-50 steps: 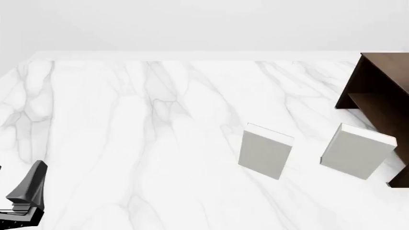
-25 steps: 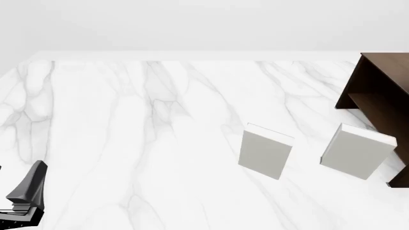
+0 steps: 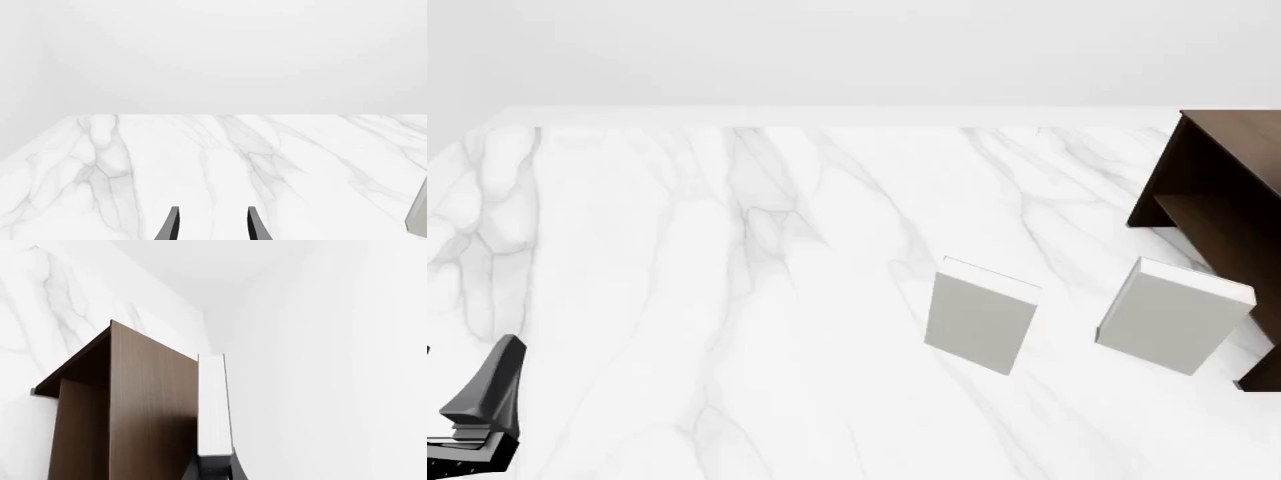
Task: Pick up the book on the left and place it on top of the shelf.
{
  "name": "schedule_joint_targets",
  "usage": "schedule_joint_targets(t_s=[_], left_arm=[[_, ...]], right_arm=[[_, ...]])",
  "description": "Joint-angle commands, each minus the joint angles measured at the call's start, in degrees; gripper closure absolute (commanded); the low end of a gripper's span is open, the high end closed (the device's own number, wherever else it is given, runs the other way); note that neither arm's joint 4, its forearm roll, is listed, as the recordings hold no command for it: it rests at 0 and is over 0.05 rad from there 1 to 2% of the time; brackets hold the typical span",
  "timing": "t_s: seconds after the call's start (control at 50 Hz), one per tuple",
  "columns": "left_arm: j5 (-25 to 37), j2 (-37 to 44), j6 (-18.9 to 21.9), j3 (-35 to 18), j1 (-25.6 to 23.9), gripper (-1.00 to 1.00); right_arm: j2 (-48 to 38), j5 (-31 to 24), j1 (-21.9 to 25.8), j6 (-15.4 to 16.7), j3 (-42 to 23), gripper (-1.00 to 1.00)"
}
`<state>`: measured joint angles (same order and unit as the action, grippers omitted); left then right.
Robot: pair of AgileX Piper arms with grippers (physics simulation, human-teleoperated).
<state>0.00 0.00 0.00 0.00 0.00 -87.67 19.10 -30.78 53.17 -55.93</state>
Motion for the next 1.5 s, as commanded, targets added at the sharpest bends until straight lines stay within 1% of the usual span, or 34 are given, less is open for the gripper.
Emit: schedule_joint_targets(t_s=[0.02,0.06,0.1,0.12,0.14,0.16,0.28,0.34,0.52,0.72,0.92,1.06,1.1,1.12,1.16,1.18,1.22,1.24,1.32,1.5], left_arm=[[0.0,0.0,0.0,0.0,0.0,-1.0],[0.0,0.0,0.0,0.0,0.0,-1.0],[0.0,0.0,0.0,0.0,0.0,-1.0],[0.0,0.0,0.0,0.0,0.0,-1.0],[0.0,0.0,0.0,0.0,0.0,-1.0],[0.0,0.0,0.0,0.0,0.0,-1.0],[0.0,0.0,0.0,0.0,0.0,-1.0],[0.0,0.0,0.0,0.0,0.0,-1.0],[0.0,0.0,0.0,0.0,0.0,-1.0],[0.0,0.0,0.0,0.0,0.0,-1.0],[0.0,0.0,0.0,0.0,0.0,-1.0],[0.0,0.0,0.0,0.0,0.0,-1.0],[0.0,0.0,0.0,0.0,0.0,-1.0],[0.0,0.0,0.0,0.0,0.0,-1.0],[0.0,0.0,0.0,0.0,0.0,-1.0],[0.0,0.0,0.0,0.0,0.0,-1.0],[0.0,0.0,0.0,0.0,0.0,-1.0],[0.0,0.0,0.0,0.0,0.0,-1.0],[0.0,0.0,0.0,0.0,0.0,-1.0],[0.0,0.0,0.0,0.0,0.0,-1.0]], right_arm=[[-1.33,1.69,0.01,-0.16,-0.66,1.0],[-1.47,1.92,0.11,-0.22,-0.45,1.0],[-1.47,0.7,0.85,-0.97,-0.56,1.0],[-1.78,-2.38,1.55,-2.9,-1.92,-1.0],[-1.16,0.62,0.79,-1.47,-0.41,-1.0],[-1.27,-0.46,1.27,-1.82,-0.62,-1.0],[-0.54,0.09,1.62,-1.87,0.74,-1.0],[0.0,0.02,1.79,-2.56,1.32,-1.0],[3.23,0.82,3.54,-4.84,6.35,-1.0],[7.43,1.12,3.46,-5.9,11.73,-1.0],[10.84,-0.3,3.47,-7.24,13.01,-1.0],[12.89,-0.52,3.08,-7.62,14.35,-1.0],[13.27,-1.15,3.43,-8.57,14.06,-1.0],[13.34,-2.26,3.49,-9.88,13.35,-1.0],[13.95,-1.63,4.24,-9.29,14.06,-1.0],[14.41,-2.32,4.43,-10.39,13.56,-1.0],[15.38,-2.54,5.03,-10.9,13.47,-1.0],[15.81,-2.72,5.1,-11.77,13.24,-1.0],[16.78,-3.08,5.51,-13.55,13.49,-1.0],[22.19,-4.83,6.15,-15.67,14.87,-1.0]])
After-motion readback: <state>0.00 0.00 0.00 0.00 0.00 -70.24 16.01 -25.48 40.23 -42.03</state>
